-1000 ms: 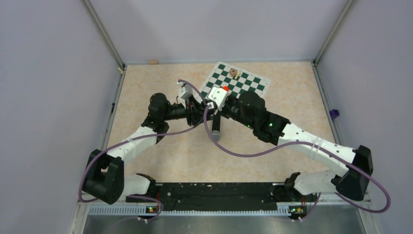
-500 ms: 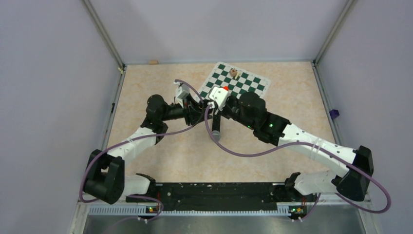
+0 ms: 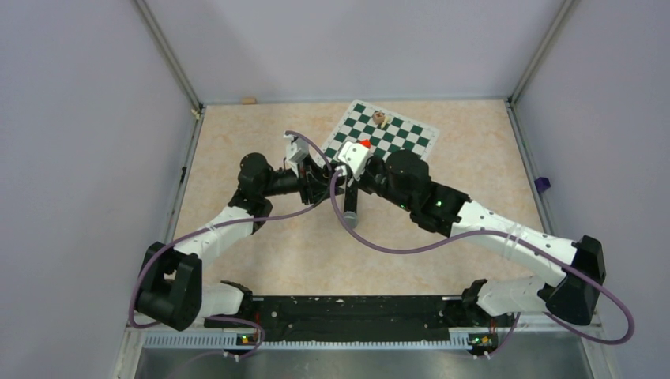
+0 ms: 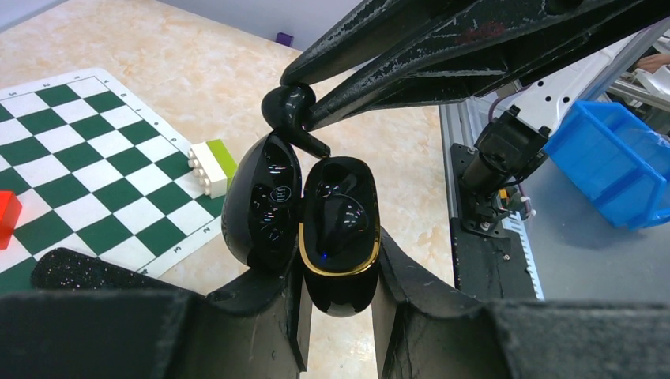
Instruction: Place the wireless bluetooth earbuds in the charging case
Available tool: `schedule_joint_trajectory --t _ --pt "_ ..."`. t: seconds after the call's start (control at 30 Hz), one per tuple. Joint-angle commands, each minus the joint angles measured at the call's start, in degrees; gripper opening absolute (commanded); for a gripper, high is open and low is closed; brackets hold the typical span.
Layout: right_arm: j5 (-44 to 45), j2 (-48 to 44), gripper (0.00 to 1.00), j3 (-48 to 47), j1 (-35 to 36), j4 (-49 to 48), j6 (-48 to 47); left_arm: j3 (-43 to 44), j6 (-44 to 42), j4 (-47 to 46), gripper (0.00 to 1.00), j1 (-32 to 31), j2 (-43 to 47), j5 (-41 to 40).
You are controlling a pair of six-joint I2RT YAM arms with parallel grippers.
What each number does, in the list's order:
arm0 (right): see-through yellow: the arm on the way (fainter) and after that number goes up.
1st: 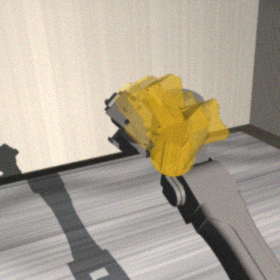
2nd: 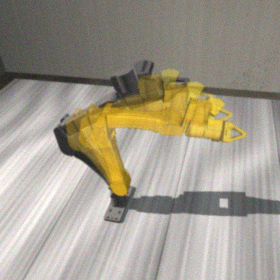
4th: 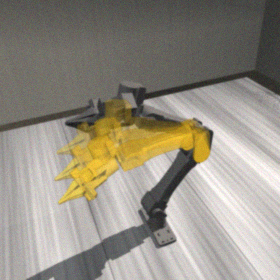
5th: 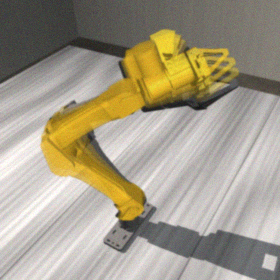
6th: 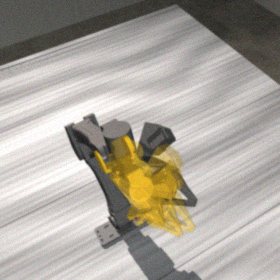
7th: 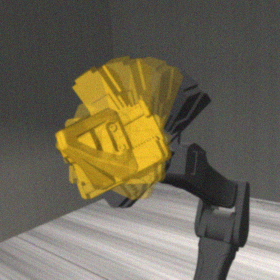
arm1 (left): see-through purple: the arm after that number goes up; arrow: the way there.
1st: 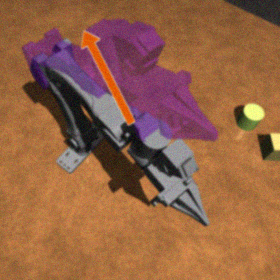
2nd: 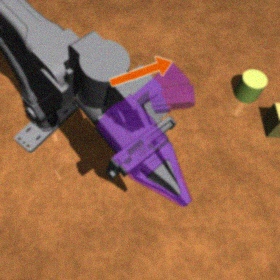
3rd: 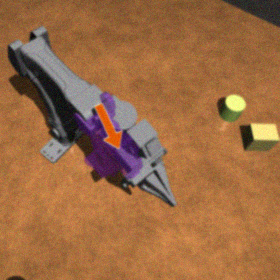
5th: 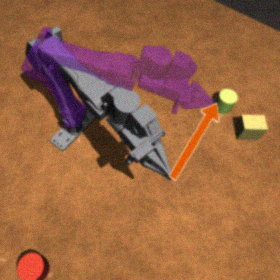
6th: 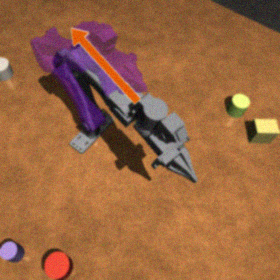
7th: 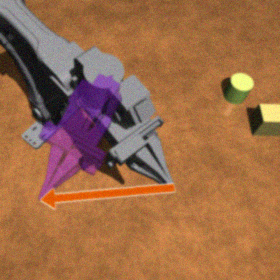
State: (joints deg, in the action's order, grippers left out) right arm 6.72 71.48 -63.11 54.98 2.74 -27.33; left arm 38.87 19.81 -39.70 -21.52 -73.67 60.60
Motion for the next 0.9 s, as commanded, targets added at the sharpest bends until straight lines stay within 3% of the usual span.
schedule_joint_trajectory --t 0.0,0.43,0.87 --pt "0.4 1.1 0.0 -3.1 1.4 -0.5 1.0 1.0 -1.7 -1.0 0.0 -0.3 0.1 0.9" --pt "-0.3 0.6 0.0 -3.8 1.9 0.3 1.9 2.0 -3.5 2.1 0.0 -0.9 -0.1 0.8" --pt "-2.2 2.0 0.0 -0.6 2.0 -2.1 2.1 1.8 3.0 -4.4 0.0 -0.8 0.0 3.8"
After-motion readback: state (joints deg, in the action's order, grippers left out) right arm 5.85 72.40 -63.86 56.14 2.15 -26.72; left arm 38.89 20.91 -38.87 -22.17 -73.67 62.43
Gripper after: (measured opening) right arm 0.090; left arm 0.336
